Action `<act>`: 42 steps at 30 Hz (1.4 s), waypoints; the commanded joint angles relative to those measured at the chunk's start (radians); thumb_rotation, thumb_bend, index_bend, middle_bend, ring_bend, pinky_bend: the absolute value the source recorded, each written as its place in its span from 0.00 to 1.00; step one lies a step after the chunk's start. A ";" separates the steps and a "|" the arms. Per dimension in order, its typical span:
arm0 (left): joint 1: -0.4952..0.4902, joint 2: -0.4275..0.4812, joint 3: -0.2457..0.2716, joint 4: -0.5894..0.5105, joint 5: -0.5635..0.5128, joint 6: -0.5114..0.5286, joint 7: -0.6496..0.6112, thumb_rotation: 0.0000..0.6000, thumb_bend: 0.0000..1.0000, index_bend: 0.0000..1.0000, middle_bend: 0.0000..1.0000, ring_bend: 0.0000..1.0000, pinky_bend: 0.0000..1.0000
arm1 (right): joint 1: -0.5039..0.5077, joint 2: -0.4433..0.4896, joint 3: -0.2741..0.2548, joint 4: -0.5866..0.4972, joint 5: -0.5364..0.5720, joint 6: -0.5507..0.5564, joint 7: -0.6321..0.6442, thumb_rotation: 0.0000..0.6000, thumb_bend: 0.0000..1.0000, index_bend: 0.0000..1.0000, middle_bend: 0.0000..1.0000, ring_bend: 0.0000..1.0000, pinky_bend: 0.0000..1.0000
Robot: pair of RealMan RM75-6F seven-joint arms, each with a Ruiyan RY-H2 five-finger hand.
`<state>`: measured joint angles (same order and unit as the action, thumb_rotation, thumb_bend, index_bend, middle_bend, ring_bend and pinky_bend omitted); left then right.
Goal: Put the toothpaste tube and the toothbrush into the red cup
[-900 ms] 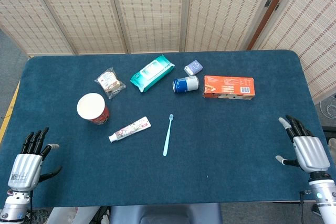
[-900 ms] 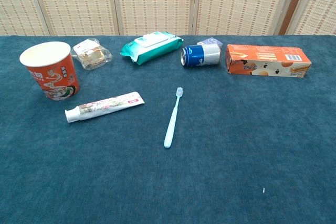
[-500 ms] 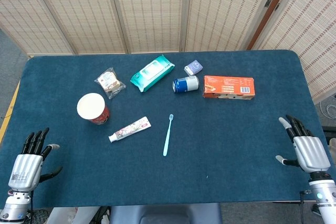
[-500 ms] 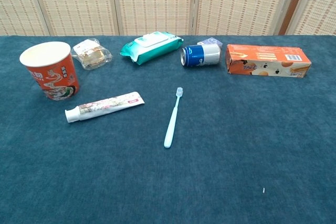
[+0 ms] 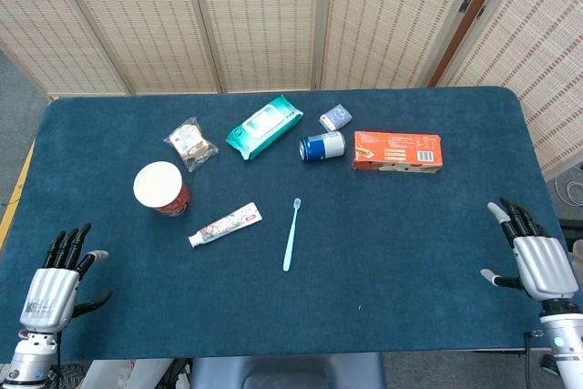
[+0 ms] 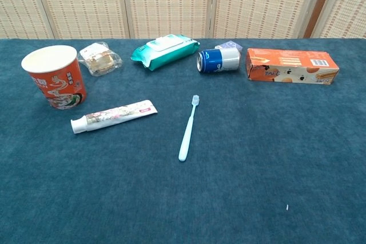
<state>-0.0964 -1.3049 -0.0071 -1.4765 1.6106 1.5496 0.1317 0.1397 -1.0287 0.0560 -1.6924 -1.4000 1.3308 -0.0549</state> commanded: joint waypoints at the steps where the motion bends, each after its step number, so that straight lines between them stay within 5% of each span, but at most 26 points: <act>1: -0.002 0.001 0.004 -0.006 0.009 0.000 -0.003 1.00 0.07 0.32 0.00 0.00 0.00 | -0.002 0.001 0.001 0.000 0.001 0.003 0.003 1.00 0.00 0.05 0.04 0.00 0.25; 8: -0.018 0.043 0.026 -0.102 0.080 0.007 -0.027 1.00 0.03 0.31 0.00 0.00 0.00 | -0.006 0.011 0.006 -0.001 0.000 0.013 0.023 1.00 0.00 0.05 0.04 0.00 0.25; 14: -0.083 0.102 0.037 -0.252 0.134 -0.092 0.056 1.00 0.00 0.31 0.00 0.00 0.00 | -0.011 0.030 0.012 -0.003 -0.003 0.023 0.062 1.00 0.00 0.05 0.04 0.00 0.25; 25: -0.233 0.093 -0.031 -0.408 0.022 -0.344 0.210 1.00 0.00 0.39 0.00 0.00 0.00 | -0.037 0.054 0.015 -0.014 -0.016 0.067 0.099 1.00 0.00 0.05 0.04 0.00 0.25; 33: -0.319 0.021 -0.070 -0.429 -0.067 -0.459 0.358 1.00 0.00 0.39 0.00 0.00 0.00 | -0.039 0.064 0.018 -0.009 -0.010 0.061 0.122 1.00 0.00 0.05 0.04 0.00 0.25; 42: -0.415 -0.112 -0.143 -0.334 -0.211 -0.518 0.478 1.00 0.00 0.38 0.00 0.00 0.00 | -0.044 0.073 0.021 -0.007 -0.011 0.064 0.144 1.00 0.00 0.05 0.04 0.00 0.25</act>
<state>-0.4919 -1.3928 -0.1335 -1.8313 1.4239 1.0423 0.5944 0.0960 -0.9560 0.0764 -1.6997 -1.4113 1.3953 0.0886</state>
